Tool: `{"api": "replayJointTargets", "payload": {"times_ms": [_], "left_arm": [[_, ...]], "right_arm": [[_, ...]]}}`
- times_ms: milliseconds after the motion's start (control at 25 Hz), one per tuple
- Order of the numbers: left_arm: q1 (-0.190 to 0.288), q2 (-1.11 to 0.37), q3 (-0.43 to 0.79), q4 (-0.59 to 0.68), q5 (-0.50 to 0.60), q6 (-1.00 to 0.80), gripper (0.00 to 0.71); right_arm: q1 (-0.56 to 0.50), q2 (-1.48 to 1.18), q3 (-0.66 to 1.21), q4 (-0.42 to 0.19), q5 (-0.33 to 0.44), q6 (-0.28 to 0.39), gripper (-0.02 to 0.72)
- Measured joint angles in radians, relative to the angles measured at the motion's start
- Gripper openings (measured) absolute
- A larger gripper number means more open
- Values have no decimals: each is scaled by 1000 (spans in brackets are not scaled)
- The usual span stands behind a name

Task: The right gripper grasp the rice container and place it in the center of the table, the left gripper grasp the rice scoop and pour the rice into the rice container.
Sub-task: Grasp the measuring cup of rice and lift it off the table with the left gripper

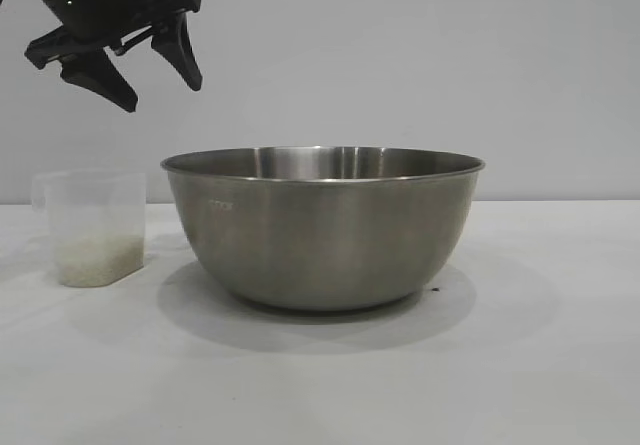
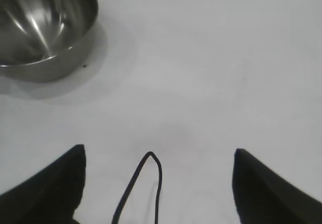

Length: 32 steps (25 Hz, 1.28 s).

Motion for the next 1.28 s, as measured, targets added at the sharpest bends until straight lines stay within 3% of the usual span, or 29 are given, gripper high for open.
{"api": "replayJointTargets", "payload": {"times_ms": [240, 640, 880, 1280], "left_arm": [[0, 0, 0, 23, 6, 2, 484], [0, -76, 0, 239, 95, 5, 484], [0, -211, 0, 404, 266, -92, 484], [0, -391, 0, 895, 703, -612, 484]], "right_arm": [[0, -128, 19, 7, 26, 4, 538], [0, -132, 19, 26, 27, 6, 538], [0, -132, 19, 26, 27, 6, 538], [0, -132, 19, 26, 27, 6, 538]]}}
